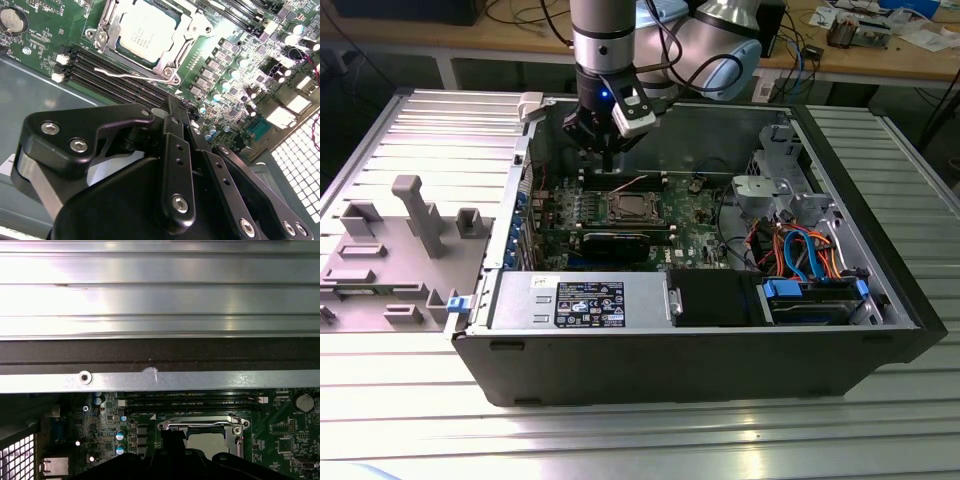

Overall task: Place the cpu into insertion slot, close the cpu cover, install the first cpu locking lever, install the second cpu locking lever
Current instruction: 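Install the first cpu locking lever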

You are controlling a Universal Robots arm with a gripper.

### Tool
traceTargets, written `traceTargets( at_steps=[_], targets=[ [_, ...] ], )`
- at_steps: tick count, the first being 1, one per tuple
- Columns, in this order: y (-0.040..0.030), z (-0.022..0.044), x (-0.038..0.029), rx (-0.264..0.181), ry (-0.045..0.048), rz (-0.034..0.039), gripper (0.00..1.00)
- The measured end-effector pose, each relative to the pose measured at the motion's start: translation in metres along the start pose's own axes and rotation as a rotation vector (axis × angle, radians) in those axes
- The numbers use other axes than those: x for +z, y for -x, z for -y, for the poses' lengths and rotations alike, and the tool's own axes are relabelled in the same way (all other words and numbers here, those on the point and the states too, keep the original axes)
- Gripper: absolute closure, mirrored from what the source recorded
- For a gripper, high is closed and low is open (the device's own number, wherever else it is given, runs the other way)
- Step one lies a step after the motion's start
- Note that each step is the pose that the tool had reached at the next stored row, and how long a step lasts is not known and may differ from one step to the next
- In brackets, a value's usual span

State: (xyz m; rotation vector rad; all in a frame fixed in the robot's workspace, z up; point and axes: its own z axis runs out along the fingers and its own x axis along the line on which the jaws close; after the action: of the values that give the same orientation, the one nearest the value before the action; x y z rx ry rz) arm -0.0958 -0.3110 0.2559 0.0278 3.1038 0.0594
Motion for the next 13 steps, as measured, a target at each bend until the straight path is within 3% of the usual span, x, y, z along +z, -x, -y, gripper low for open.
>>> traceTargets(
  at_steps=[11,12,13],
  targets=[
    [0.0002,0.0,0.0,0.0,0.0002,0.0001,0.89],
    [0.0003,0.0002,0.0002,0.0,0.0065,0.0,0.89],
    [0.0002,0.0005,0.0004,0.001,0.0185,-0.0003,0.89]
  ],
)
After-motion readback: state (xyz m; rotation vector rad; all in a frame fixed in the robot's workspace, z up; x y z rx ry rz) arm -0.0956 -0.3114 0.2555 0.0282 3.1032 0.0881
